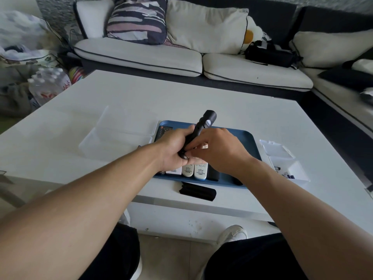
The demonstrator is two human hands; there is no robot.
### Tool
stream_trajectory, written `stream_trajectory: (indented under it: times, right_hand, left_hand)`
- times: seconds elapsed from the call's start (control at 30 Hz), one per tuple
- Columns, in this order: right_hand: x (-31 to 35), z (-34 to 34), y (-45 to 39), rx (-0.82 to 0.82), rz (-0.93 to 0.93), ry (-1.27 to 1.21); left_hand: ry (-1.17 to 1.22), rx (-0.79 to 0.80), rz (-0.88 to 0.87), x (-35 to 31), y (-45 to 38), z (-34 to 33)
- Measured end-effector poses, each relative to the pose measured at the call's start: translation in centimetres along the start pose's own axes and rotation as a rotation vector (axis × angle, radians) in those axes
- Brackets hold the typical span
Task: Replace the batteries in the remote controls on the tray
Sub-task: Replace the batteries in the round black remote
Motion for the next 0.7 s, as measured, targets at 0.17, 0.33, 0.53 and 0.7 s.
stream_trajectory:
  times: [0.17, 0.33, 0.53, 0.7]
  right_hand:
    - [0.5, 0.3, 0.2, 0.035, 0.005, 0.082]
    - [1.0, 0.3, 0.4, 0.018, 0.073, 0.23]
    - [1.5, 0.3, 1.0, -0.096, 0.185, 0.312]
    - [1.6, -0.2, 1.3, -0.143, 0.253, 0.351]
  left_hand:
    - [0.017, -0.002, 0.013, 0.4, 0.1, -0.1]
    - [-0.011, -0.081, 0.023, 0.7, -0.1, 0.4]
    - [-0.019, -0.123, 0.004, 0.5, 0.0, 0.2]
    - [0.022, -0.154, 0.06, 0.4, 0.2, 0.3]
Point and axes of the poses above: each hand's wrist, its own y-axis away from the middle knuckle, its own z-axis out of the back of the hand, x = y × z, the point moved 5 cm from there along -y, towards the middle knuckle, and after that the axes turned 7 degrees about -y, right-handed, at the moved point
